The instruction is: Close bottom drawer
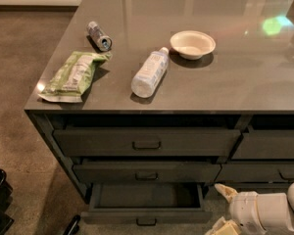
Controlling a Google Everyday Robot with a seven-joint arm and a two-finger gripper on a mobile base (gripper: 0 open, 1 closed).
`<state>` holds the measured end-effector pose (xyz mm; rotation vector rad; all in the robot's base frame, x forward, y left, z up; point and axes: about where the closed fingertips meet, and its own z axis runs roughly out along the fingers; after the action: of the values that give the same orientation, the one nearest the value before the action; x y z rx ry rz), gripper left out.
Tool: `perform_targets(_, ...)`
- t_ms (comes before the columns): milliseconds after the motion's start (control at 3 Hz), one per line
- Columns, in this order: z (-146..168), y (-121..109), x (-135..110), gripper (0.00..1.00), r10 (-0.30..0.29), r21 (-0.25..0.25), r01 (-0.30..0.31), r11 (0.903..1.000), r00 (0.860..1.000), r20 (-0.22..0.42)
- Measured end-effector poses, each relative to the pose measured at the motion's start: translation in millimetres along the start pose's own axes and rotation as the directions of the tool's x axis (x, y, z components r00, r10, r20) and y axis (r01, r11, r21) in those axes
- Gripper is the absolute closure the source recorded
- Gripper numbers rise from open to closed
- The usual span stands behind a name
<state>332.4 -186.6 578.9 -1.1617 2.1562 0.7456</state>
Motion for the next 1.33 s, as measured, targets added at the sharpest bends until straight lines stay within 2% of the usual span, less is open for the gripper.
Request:
perform_targets(333, 9.8, -31.5, 48.3, 0.0, 0.103, 0.036, -0.104, 0.9939, 0.994, 0.044)
perform_targets(667, 39.9, -66.2, 109.0, 0.16, 0.225, 0.025, -0.226, 0.9737, 0.972, 0.062)
perform_targets(1000, 55.6, -63.6, 123.0, 0.4, 0.257, -0.002, -0.257, 0.9664, 0.964, 0.071)
perform_targets(1333, 55.2, -63.7, 122.6, 0.63, 0.256, -0.002, -0.256, 0.9667, 0.964, 0.071)
